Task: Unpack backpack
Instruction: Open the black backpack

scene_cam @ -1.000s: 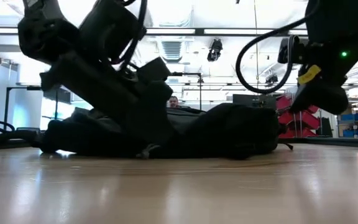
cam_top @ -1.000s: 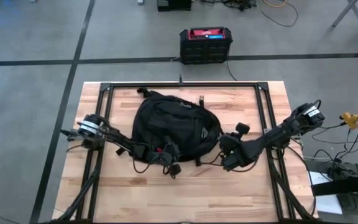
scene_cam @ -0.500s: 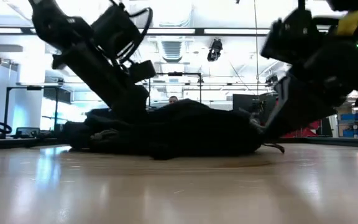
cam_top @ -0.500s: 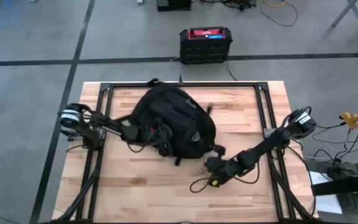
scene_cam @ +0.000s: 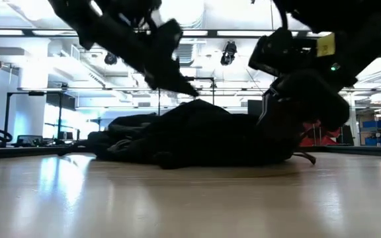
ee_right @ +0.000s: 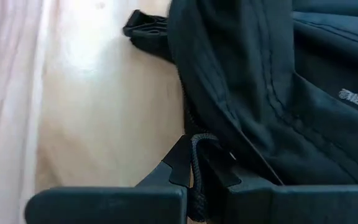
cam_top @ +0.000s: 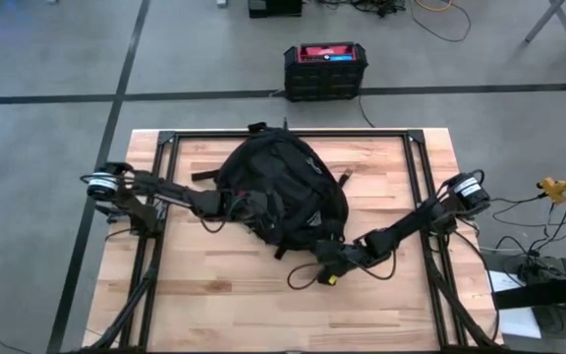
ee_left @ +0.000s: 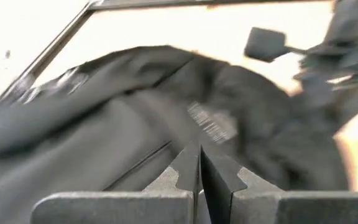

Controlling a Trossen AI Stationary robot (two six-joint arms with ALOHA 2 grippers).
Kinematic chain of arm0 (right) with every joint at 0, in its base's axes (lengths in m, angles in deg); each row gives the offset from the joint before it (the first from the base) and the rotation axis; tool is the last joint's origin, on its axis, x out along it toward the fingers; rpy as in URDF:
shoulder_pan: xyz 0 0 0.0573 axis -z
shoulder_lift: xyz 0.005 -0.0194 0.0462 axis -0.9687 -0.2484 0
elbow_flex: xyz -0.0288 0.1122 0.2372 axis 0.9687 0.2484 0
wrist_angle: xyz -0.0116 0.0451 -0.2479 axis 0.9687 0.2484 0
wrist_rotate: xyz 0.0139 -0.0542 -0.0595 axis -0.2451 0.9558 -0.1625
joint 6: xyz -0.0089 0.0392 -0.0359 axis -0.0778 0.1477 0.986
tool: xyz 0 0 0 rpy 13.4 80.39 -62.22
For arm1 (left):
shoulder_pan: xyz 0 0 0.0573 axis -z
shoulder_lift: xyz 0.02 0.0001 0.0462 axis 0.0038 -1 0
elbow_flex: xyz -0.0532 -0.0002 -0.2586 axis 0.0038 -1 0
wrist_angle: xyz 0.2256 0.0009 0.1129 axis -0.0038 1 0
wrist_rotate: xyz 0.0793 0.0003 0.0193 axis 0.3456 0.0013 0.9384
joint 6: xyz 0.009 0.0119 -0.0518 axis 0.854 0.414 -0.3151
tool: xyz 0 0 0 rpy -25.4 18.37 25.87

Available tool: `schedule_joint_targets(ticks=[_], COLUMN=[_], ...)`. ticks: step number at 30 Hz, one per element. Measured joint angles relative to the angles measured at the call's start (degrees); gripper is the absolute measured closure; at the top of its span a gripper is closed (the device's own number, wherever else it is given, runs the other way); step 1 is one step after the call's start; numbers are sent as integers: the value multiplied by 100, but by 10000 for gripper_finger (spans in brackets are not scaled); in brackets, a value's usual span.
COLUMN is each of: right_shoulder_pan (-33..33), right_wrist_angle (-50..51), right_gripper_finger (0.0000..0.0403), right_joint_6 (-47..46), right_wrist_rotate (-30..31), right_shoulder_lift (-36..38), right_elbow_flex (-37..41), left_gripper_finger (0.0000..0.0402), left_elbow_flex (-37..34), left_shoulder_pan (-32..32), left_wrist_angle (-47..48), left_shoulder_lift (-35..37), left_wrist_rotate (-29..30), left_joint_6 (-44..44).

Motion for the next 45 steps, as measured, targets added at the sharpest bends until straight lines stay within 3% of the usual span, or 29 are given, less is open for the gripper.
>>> schedule_joint_targets(ticks=[5, 11, 17, 23, 28, 32, 38, 41, 45], right_shoulder_pan=[53, 55, -41, 34, 355, 497, 222, -41, -339], right_wrist_angle=[-18, 160, 2020, 4489, 5438, 5370, 4630, 3714, 1949], right_gripper_finger=[403, 403, 403, 403, 403, 403, 403, 403, 403], right_joint_6=[10, 14, -261, -677, -982, -954, -1231, -1236, -501], right_wrist_rotate=[-46, -232, -402, 660, 1701, 1605, 403, -307, -1098], right_shoulder_lift=[0, 70, 615, 1359, 1851, 2057, 1896, 1621, 1128], right_elbow_flex=[0, -125, -418, -514, -514, -511, -506, -504, -503], left_gripper_finger=[402, 402, 402, 402, 402, 402, 401, 401, 401], left_elbow_flex=[-64, -11, 302, 277, 269, 262, 161, 60, -131], left_shoulder_pan=[433, 812, 890, 1120, 1328, 1385, 1378, 1227, 1055], left_wrist_angle=[-990, -2602, -2195, -2003, -1776, -1175, 792, 1668, 2031], left_shoulder_lift=[-325, -1714, -2672, -2824, -2771, -2532, -1495, -816, 103], left_wrist_rotate=[-27, -191, -195, 78, 396, 419, 898, 1404, 1706], left_joint_6=[39, -355, -1084, -1435, -1502, -1526, -943, -686, -654])
